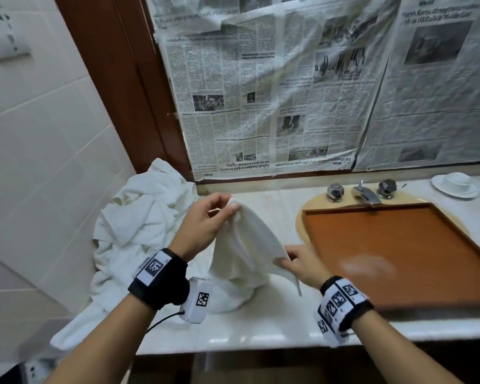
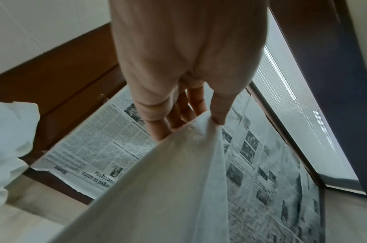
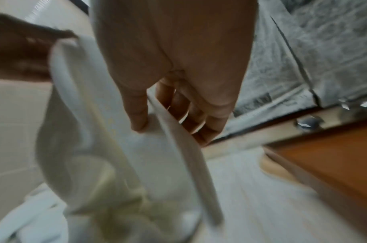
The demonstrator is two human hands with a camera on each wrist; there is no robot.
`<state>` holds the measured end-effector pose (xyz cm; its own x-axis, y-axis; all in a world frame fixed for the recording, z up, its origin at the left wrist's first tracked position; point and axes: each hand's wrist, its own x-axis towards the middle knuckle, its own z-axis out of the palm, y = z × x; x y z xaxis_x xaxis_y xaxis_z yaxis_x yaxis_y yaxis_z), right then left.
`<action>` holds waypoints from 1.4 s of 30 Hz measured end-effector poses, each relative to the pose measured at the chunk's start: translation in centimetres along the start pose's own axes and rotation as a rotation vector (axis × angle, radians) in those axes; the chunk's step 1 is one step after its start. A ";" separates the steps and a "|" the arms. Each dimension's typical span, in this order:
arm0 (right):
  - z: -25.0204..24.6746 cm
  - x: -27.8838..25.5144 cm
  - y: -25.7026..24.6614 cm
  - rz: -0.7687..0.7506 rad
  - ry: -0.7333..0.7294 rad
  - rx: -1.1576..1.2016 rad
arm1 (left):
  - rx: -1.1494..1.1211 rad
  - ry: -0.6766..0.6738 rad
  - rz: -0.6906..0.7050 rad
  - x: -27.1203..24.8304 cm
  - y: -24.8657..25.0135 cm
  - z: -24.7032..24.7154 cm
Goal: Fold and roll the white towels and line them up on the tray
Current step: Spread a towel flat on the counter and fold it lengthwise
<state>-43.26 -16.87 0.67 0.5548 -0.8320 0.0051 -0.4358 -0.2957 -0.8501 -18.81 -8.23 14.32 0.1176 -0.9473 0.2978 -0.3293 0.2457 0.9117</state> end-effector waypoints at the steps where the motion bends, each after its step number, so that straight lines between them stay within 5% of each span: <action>1: 0.5 -0.6 1.4 0.026 0.016 -0.019 | 0.000 0.017 -0.010 -0.3 -0.1 -0.9; 9: 1.1 -1.6 2.1 0.250 0.261 0.204 | 0.052 0.081 -0.247 -4.2 -5.5 -6.8; 17: 6.9 1.3 -2.9 0.276 0.233 0.245 | 0.342 0.021 -0.487 -7.8 -17.0 -3.4; 24: 9.2 3.1 -1.2 0.224 -0.025 -0.176 | 0.482 -0.170 -0.585 -7.2 -19.6 -2.1; 29: 9.8 2.0 0.0 0.324 -0.185 -0.257 | 0.633 -0.557 -0.590 -7.5 -18.9 -0.6; 32: 8.8 -0.5 -0.2 0.335 -0.353 -0.353 | 0.422 -0.712 -0.752 -9.0 -17.4 -0.3; 36: 6.9 -5.5 -0.5 0.430 -0.560 -0.158 | 0.252 -0.985 -0.903 -11.4 -14.5 -0.8; 39: 4.5 -8.1 -1.7 0.379 -0.541 -0.020 | 0.092 -0.962 -0.899 -12.0 -11.3 -1.9; 42: 1.5 -9.2 -4.0 0.277 -0.407 -0.015 | 0.029 -0.758 -0.795 -11.5 -7.6 -3.5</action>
<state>-45.60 -7.31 3.29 0.6472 -0.6301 -0.4291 -0.6145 -0.0980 -0.7828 -14.39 1.49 5.01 -0.2966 -0.7161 -0.6319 -0.4375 -0.4863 0.7564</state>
